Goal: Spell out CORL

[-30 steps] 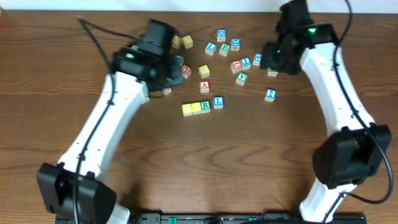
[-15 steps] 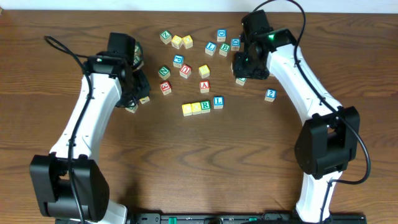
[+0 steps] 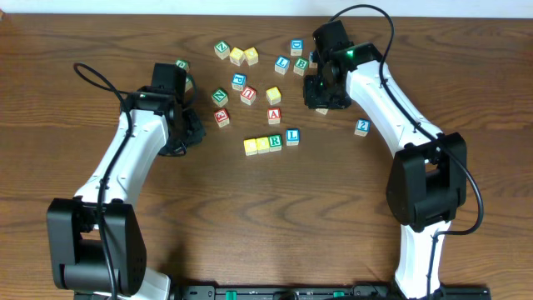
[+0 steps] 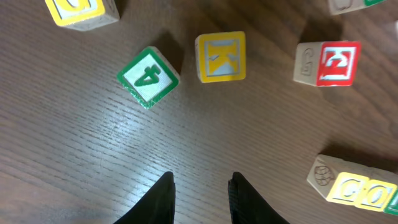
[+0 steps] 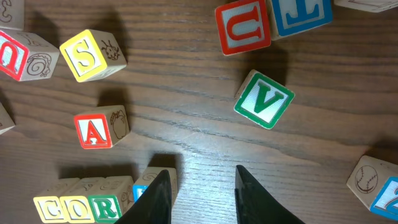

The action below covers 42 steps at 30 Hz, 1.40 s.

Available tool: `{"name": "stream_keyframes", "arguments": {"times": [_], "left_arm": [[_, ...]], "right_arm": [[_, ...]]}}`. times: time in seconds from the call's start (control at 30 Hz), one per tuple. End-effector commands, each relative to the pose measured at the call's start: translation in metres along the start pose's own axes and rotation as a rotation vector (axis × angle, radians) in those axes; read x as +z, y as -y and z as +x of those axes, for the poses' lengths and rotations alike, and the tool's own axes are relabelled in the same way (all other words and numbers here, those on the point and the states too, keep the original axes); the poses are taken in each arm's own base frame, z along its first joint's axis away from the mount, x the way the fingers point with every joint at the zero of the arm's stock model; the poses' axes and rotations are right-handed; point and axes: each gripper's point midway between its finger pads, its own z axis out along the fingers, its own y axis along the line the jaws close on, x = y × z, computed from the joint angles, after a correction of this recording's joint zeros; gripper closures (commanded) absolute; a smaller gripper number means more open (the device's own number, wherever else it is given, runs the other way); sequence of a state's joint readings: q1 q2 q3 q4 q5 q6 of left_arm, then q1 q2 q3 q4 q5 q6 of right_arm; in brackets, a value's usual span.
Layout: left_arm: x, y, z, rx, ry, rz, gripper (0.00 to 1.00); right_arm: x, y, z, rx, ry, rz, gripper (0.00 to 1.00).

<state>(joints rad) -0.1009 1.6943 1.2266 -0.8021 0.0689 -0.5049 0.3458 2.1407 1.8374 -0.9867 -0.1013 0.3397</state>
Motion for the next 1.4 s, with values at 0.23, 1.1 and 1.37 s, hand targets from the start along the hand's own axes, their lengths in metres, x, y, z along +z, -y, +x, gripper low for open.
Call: {"name": "stream_keyframes", "arguments": {"times": [0.23, 1.1, 1.37], "left_arm": [[0.013, -0.008, 0.009, -0.034, -0.032, -0.032, 0.71], [0.018, 0.026, 0.01, -0.026, 0.009, 0.03, 0.75], [0.018, 0.027, 0.009, -0.029, 0.011, 0.031, 0.75]], "right_arm": [[0.023, -0.018, 0.005, -0.014, -0.028, -0.032, 0.75], [0.064, -0.029, 0.038, -0.066, -0.155, -0.014, 0.86], [0.066, -0.034, 0.05, -0.082, -0.188, -0.005, 0.88]]}}
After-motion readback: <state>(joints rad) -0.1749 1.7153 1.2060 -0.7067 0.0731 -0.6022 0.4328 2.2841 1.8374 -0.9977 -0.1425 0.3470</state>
